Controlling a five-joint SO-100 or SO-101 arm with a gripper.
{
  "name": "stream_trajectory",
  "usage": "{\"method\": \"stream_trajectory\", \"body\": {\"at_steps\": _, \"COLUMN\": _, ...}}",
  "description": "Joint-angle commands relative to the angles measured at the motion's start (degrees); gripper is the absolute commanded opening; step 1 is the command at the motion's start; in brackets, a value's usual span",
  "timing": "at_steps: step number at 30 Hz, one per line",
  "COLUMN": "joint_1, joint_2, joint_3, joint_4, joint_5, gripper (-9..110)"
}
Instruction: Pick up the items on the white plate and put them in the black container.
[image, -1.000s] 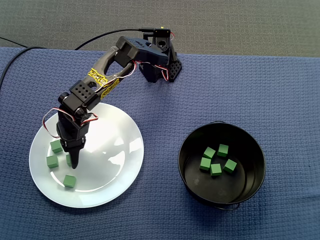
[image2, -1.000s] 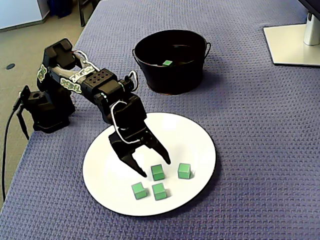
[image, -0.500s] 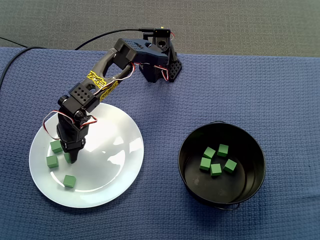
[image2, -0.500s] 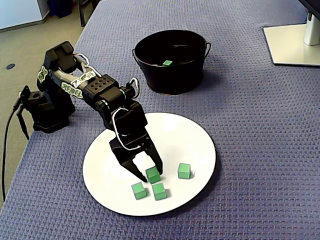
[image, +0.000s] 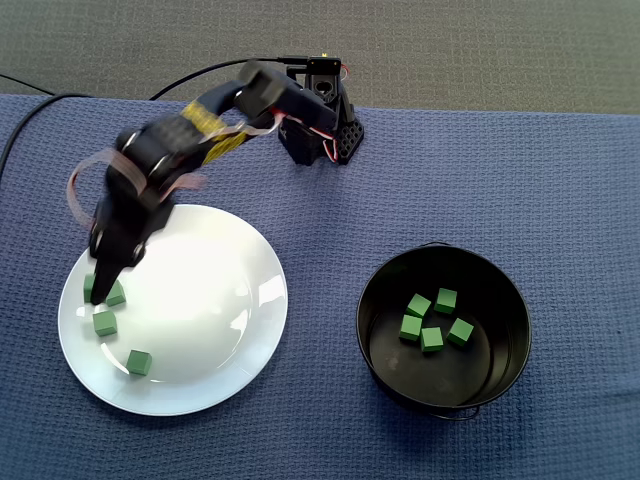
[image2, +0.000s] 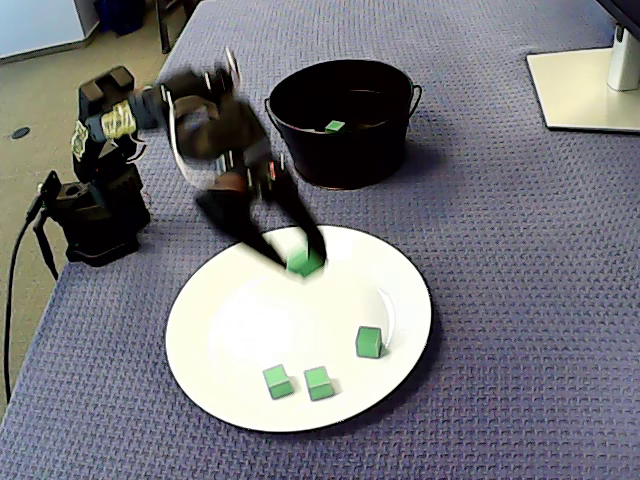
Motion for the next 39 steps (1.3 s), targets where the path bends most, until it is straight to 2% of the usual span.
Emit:
{"method": "stream_trajectory", "body": {"at_steps": 1, "joint_1": -12.74, "joint_2": 15.47, "joint_3": -14.24, "joint_4": 10.11, "joint_5": 6.5, "gripper": 0}}
{"method": "stream_trajectory", "body": {"at_steps": 4, "joint_1": -29.18, "joint_2": 17.67, "joint_3": -21.36, "joint_4": 19.78, "joint_5": 5.45, "gripper": 0}}
{"method": "stream_trajectory", "body": {"at_steps": 7, "joint_1": -46.49, "joint_2": 17.75, "joint_3": -18.63, "joint_4": 27.86, "joint_5": 4.39, "gripper": 0}}
{"method": "stream_trajectory", "body": {"at_steps": 11, "joint_1": -60.29, "joint_2": 16.79, "joint_3": 1.67, "joint_4": 29.97, "joint_5": 4.48, "gripper": 0}}
{"method": "stream_trajectory", "body": {"at_steps": 15, "joint_1": -65.04, "joint_2": 14.68, "joint_3": 24.35, "joint_4": 22.85, "joint_5": 5.45, "gripper": 0}}
{"method": "stream_trajectory", "body": {"at_steps": 18, "joint_1": -66.36, "joint_2": 12.83, "joint_3": 37.0, "joint_4": 15.12, "joint_5": 5.8, "gripper": 0}}
{"method": "stream_trajectory", "body": {"at_steps": 22, "joint_1": -66.88, "joint_2": 10.81, "joint_3": 42.28, "joint_4": 10.99, "joint_5": 7.03, "gripper": 2}}
{"method": "stream_trajectory", "body": {"at_steps": 23, "joint_1": -66.97, "joint_2": 10.72, "joint_3": 41.75, "joint_4": 11.78, "joint_5": 7.65, "gripper": 6}}
{"method": "stream_trajectory", "body": {"at_steps": 25, "joint_1": -67.24, "joint_2": 10.81, "joint_3": 39.73, "joint_4": 14.68, "joint_5": 7.47, "gripper": 28}}
{"method": "stream_trajectory", "body": {"at_steps": 28, "joint_1": -66.18, "joint_2": 13.36, "joint_3": 33.05, "joint_4": 20.48, "joint_5": 8.17, "gripper": 37}}
{"method": "stream_trajectory", "body": {"at_steps": 33, "joint_1": -58.71, "joint_2": 19.69, "joint_3": 8.88, "joint_4": 30.67, "joint_5": 13.18, "gripper": 26}}
{"method": "stream_trajectory", "body": {"at_steps": 36, "joint_1": -48.69, "joint_2": 25.05, "joint_3": 0.18, "joint_4": 30.85, "joint_5": 11.95, "gripper": 23}}
{"method": "stream_trajectory", "body": {"at_steps": 39, "joint_1": -34.54, "joint_2": 29.36, "joint_3": 0.0, "joint_4": 28.48, "joint_5": 9.14, "gripper": 20}}
